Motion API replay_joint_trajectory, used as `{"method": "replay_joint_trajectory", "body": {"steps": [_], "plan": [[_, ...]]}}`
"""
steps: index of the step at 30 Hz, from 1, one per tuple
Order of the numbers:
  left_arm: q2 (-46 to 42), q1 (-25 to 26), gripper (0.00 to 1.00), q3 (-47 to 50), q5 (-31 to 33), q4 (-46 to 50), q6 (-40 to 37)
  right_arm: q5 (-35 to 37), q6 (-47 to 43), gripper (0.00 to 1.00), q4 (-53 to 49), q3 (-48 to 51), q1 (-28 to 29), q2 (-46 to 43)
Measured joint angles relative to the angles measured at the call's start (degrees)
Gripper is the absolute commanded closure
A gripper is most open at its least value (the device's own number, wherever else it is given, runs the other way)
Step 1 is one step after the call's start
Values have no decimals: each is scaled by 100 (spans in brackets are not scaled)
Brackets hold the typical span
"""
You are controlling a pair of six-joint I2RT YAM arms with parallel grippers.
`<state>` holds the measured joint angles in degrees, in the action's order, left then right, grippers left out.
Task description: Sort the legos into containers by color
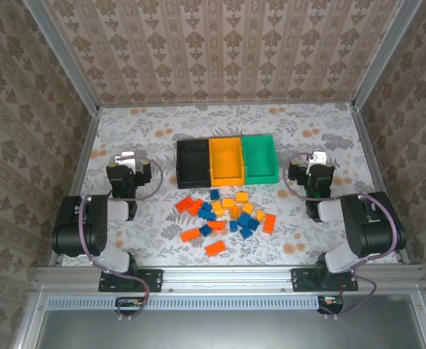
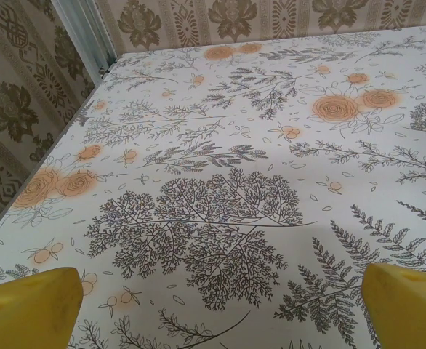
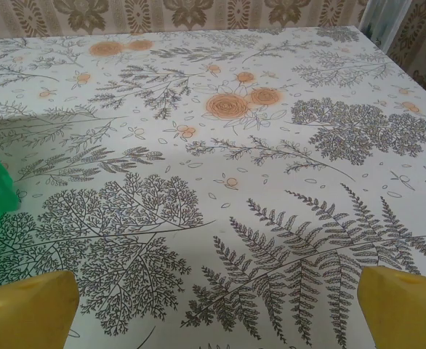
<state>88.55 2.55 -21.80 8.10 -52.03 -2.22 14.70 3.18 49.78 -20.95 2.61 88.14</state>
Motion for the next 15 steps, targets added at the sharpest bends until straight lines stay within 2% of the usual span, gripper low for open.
{"method": "replay_joint_trajectory", "body": {"steps": [15], "plan": [[0, 4, 0, 0, -44, 2, 0, 0, 0, 0, 0, 0, 0, 0]]}}
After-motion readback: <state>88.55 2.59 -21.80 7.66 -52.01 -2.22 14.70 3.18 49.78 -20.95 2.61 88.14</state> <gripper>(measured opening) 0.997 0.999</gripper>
